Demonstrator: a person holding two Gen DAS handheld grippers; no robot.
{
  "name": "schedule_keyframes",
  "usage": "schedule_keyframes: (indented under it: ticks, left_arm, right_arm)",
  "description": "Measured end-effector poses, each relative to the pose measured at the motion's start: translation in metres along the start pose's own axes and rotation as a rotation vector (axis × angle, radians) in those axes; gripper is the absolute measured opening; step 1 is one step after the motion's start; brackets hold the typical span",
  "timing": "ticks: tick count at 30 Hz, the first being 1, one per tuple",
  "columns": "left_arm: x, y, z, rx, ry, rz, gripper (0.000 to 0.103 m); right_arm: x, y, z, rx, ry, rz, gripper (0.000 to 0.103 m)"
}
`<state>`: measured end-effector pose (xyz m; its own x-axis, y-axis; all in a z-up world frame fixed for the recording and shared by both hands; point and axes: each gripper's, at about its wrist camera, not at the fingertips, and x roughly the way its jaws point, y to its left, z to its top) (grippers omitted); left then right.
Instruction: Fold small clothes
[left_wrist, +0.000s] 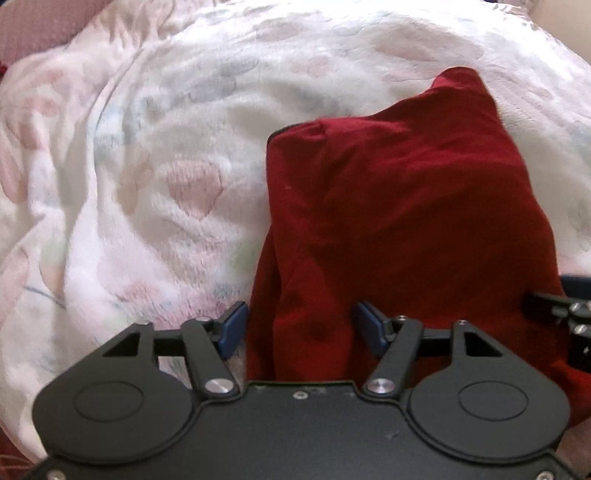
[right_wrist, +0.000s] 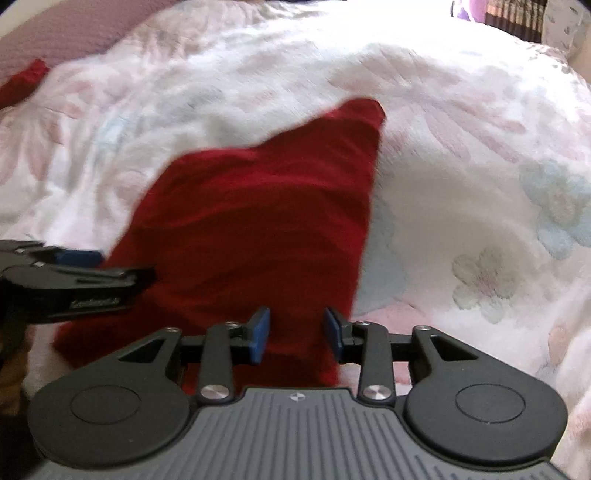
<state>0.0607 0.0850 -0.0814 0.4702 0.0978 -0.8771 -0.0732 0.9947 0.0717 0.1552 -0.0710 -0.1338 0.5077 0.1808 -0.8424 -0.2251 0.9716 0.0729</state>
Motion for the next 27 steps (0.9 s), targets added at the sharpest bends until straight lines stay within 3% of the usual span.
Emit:
schedule_keyframes:
  ticks: [1, 6, 13, 19, 21, 27]
  left_arm:
    - [0.000, 0.001, 0.001, -0.007, -0.002, -0.007, 0.068]
    - [-0.014, 0.000, 0.018, 0.015, -0.041, 0.013, 0.066]
    - [0.006, -0.004, 0.060, 0.024, -0.112, 0.024, 0.066]
    - [0.056, 0.005, 0.066, -0.026, -0.024, 0.001, 0.073]
    - [0.049, 0.008, 0.066, -0.033, -0.028, -0.008, 0.073]
    - [0.002, 0.021, 0.065, -0.026, -0.067, 0.018, 0.071]
  right_arm:
    - [0.006, -0.004, -0.003, 0.005, 0.016, -0.005, 0.051]
    - [0.011, -0.016, -0.002, 0.064, 0.036, 0.048, 0.052]
    - [0.002, -0.011, 0.034, 0.016, -0.080, 0.023, 0.050]
    - [0.050, -0.015, 0.054, 0.011, -0.051, -0.021, 0.050]
    - [0.061, -0.017, 0.054, 0.008, -0.040, -0.023, 0.053]
    - [0.043, -0.017, 0.055, 0.006, -0.057, -0.004, 0.058]
